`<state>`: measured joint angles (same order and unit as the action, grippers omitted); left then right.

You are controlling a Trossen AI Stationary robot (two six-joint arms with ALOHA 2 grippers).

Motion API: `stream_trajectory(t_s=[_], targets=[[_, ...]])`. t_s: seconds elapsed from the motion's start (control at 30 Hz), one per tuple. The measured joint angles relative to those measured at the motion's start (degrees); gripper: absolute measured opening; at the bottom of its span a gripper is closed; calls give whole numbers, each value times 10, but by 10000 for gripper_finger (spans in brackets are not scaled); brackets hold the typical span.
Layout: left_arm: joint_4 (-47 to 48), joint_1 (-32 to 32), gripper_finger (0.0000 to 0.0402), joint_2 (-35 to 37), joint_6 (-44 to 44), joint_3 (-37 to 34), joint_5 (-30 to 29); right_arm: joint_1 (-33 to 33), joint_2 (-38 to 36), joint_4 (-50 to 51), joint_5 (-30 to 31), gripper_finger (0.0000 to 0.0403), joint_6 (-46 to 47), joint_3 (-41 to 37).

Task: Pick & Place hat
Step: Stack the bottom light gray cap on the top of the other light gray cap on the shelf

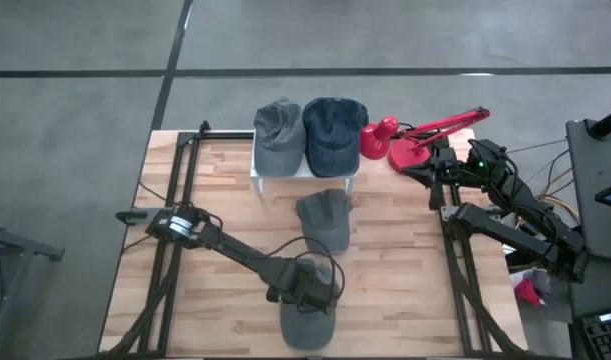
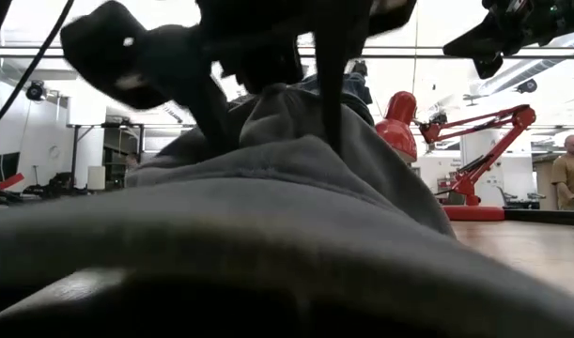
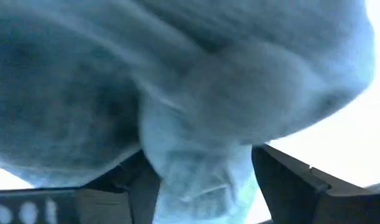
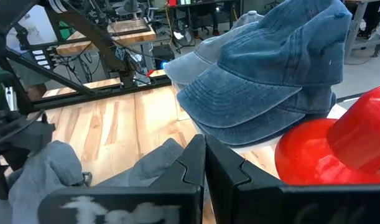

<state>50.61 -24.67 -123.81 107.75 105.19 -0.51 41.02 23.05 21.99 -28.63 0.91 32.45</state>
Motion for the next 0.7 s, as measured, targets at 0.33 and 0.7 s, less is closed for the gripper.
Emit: stream_trajectory(t_s=[0.33,0.7], targets=[[-78,3,130,0,35,-72,4,0,0,0,0,8,0,0],[-95,2,3,13,33,-53,11,0,0,0,0,8,-8,0]])
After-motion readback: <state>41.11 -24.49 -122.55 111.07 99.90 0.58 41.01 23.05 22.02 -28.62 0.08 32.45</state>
